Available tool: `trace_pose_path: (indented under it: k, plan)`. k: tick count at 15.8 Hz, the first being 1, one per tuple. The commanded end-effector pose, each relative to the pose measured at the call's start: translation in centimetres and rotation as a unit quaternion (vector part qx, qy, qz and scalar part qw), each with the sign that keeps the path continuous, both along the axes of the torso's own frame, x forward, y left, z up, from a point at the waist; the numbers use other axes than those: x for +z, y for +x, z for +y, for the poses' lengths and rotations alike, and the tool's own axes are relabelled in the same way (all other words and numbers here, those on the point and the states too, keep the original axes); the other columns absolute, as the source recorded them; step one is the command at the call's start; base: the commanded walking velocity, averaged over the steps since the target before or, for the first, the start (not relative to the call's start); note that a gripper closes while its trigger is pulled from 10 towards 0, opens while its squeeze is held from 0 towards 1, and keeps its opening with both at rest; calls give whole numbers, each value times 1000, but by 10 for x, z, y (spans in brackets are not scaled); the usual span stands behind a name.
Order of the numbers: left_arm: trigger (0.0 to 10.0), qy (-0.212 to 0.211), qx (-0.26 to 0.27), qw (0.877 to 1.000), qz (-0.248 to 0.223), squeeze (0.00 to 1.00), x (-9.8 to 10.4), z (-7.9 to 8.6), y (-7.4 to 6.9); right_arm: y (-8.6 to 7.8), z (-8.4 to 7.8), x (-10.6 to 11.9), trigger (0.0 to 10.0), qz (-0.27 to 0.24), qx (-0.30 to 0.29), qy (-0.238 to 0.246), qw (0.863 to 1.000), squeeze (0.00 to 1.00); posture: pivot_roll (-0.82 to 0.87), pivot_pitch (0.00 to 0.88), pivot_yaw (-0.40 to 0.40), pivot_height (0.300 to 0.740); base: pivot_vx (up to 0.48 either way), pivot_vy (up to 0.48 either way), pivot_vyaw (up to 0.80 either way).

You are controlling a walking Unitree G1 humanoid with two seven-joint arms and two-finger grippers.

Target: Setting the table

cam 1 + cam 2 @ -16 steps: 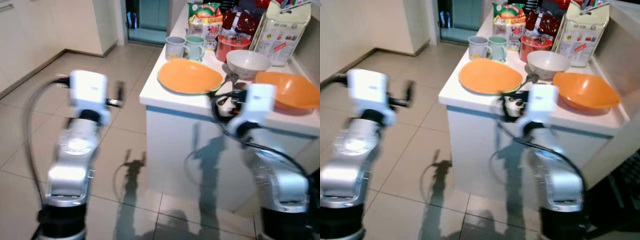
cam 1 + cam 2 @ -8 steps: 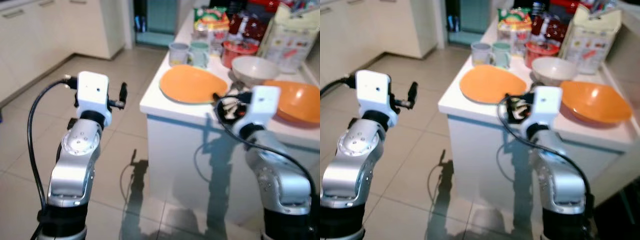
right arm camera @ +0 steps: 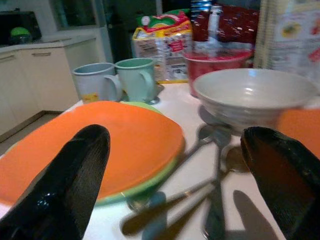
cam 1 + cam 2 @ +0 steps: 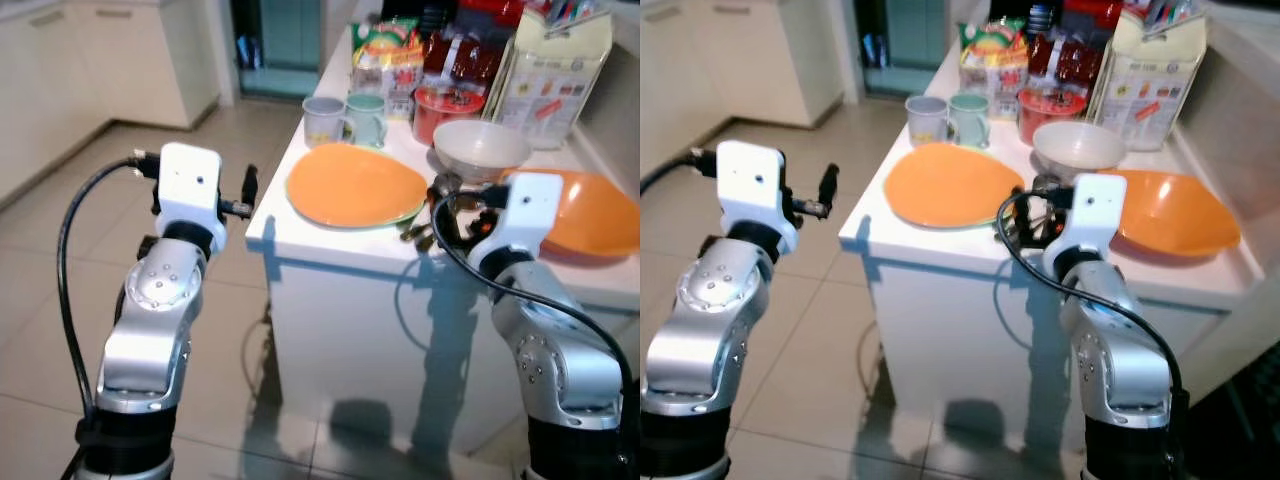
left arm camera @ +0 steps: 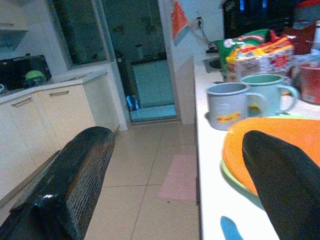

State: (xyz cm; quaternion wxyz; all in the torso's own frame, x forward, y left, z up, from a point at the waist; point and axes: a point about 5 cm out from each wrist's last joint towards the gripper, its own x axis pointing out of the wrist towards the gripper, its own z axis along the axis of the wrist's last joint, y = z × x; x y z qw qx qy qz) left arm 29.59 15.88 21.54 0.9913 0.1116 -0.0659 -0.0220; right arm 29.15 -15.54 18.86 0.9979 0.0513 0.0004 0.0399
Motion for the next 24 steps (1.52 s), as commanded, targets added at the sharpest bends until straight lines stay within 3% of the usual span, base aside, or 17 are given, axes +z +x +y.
trace_pose_path:
  k: [1, 10, 15, 18, 20, 22, 24]
  plan:
    - [10000, 2, 13, 1000, -1, 0, 1, 7, 0, 0, 8, 4, 10000, -5, 14, 3, 1000, 0, 30, 0, -13, 740, 307, 0, 0]
    - [10000, -20, -6, 1000, 18, 0, -9, 6, 3, -5, 11, -3, 10000, 0, 28, -10, 1000, 0, 8, 0, -12, 740, 98, 0, 0]
    - [10000, -29, -12, 998, 45, 0, -28, -5, 12, -10, 1, -6, 10000, 8, 8, -23, 1000, 0, -38, 0, -18, 740, 0, 0, 0]
    - [10000, -38, 25, 998, 53, 0, -26, 15, 9, 2, 17, -9, 10000, 13, 29, -17, 999, 0, 26, 0, -40, 740, 0, 0, 0]
    - [10000, -28, 64, 995, 71, 0, -32, 36, 6, 22, 31, -12, 10000, 21, 45, -25, 998, 0, 32, 0, -25, 740, 0, 0, 0]
    - [10000, -29, 38, 996, 81, 0, -28, 30, 7, 64, 28, -2, 10000, 23, 67, -64, 995, 0, 63, 0, -23, 740, 0, 0, 0]
    - [10000, -30, 18, 995, 89, 0, -32, 26, 10, 83, 30, 2, 10000, 24, 82, -95, 992, 0, 44, 0, -15, 740, 0, 0, 0]
